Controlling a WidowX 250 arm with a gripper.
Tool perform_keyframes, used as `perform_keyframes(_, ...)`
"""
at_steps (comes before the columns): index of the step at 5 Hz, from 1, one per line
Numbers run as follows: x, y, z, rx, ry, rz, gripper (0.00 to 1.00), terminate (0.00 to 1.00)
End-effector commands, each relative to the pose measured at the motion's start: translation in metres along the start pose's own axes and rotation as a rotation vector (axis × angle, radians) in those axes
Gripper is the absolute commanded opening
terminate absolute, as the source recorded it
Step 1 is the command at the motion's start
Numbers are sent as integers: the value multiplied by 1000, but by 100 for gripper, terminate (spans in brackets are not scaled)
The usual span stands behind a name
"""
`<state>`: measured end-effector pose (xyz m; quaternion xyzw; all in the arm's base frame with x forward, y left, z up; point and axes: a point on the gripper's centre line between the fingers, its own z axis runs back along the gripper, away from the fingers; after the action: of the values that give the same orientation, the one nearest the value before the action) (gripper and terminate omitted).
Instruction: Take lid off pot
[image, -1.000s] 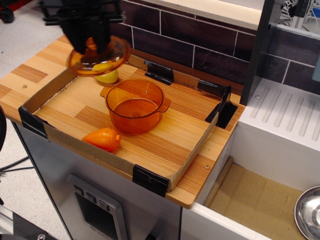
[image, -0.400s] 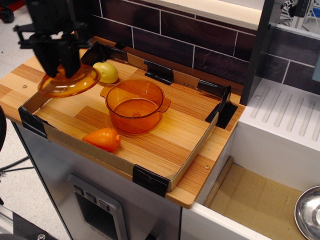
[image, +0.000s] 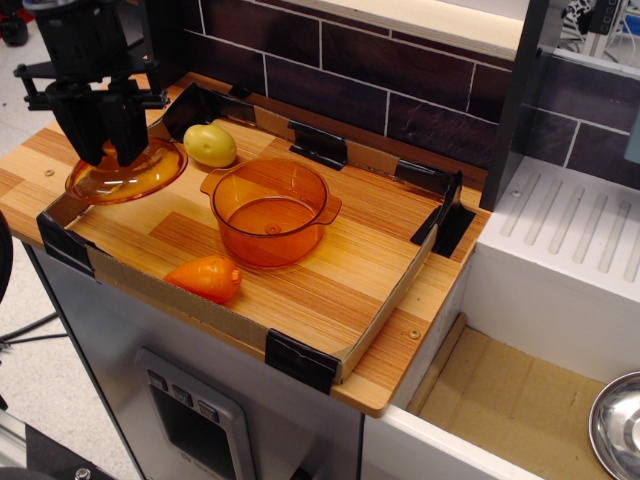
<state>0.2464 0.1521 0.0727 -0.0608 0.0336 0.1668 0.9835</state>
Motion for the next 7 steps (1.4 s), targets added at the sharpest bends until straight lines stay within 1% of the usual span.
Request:
perform_keyframes(1, 23, 3, 2, 27, -79, 19, 0, 0)
perform_keyframes(2, 25, 5, -1, 30, -82, 20, 0, 0)
perform_keyframes(3, 26, 8, -13, 54, -89, 14, 0, 0)
perform_keyframes(4, 23, 6, -19, 48, -91, -10, 0, 0)
perform_keyframes(5, 22, 3, -30, 71, -110, -18, 0, 0)
perform_keyframes(6, 27, 3, -30, 67, -36, 82, 100, 0)
perform_keyframes(7, 26, -3, -19, 49, -14, 60, 100, 0)
